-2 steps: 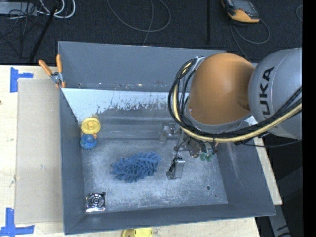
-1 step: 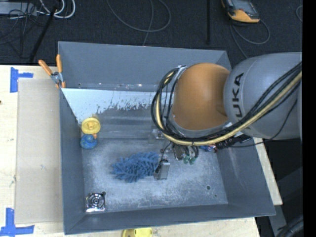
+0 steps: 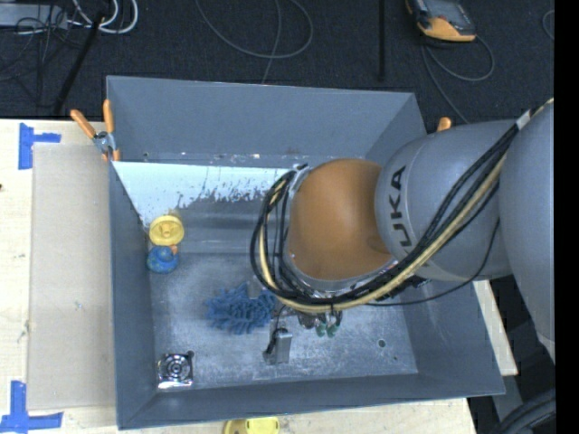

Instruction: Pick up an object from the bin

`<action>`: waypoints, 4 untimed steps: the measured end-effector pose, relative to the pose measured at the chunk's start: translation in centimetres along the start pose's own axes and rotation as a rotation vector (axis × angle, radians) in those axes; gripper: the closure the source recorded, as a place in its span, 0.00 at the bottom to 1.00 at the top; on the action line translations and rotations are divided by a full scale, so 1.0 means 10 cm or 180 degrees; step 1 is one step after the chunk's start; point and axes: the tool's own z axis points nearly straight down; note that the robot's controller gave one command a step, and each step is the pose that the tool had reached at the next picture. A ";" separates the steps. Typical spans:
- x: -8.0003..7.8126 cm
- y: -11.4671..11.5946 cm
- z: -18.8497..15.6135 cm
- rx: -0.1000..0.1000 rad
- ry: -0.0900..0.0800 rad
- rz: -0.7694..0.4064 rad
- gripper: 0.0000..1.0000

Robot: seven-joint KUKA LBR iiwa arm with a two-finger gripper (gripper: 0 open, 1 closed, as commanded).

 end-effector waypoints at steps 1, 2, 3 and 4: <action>-0.26 0.07 0.39 -0.0005 -0.0017 -0.0172 0.00; -0.67 -0.09 0.73 -0.0014 -0.0017 0.0422 1.00; -0.67 -0.09 0.73 -0.0016 -0.0016 0.0425 1.00; -0.71 0.10 -0.74 -0.0004 -0.0015 0.0335 1.00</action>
Offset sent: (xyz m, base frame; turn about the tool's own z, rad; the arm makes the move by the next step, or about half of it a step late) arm 0.0665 -0.0067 -0.0748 0.1338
